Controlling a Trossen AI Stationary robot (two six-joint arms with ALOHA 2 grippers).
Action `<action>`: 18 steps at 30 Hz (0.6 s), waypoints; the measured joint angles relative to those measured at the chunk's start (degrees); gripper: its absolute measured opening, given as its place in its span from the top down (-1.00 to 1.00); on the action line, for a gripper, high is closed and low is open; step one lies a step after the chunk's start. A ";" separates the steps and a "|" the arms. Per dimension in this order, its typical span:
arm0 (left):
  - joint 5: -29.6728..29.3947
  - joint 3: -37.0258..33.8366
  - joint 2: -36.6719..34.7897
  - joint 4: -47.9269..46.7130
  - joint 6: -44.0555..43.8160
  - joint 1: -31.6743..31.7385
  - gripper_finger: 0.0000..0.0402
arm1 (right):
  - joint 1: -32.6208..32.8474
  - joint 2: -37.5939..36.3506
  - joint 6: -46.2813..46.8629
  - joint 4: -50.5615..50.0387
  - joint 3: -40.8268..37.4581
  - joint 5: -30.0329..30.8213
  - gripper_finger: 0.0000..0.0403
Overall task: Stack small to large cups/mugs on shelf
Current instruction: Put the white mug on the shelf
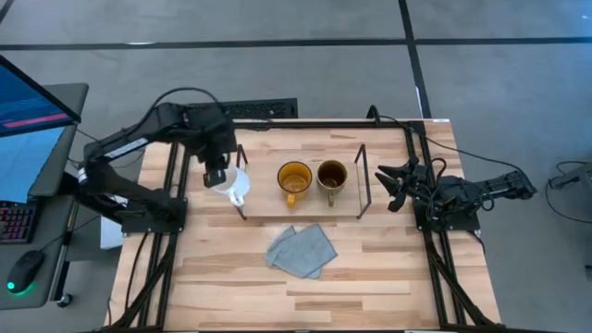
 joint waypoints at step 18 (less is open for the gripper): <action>5.21 0.02 8.30 7.77 15.20 5.23 1.00 | 0.00 0.00 -0.02 -0.07 0.00 0.00 0.23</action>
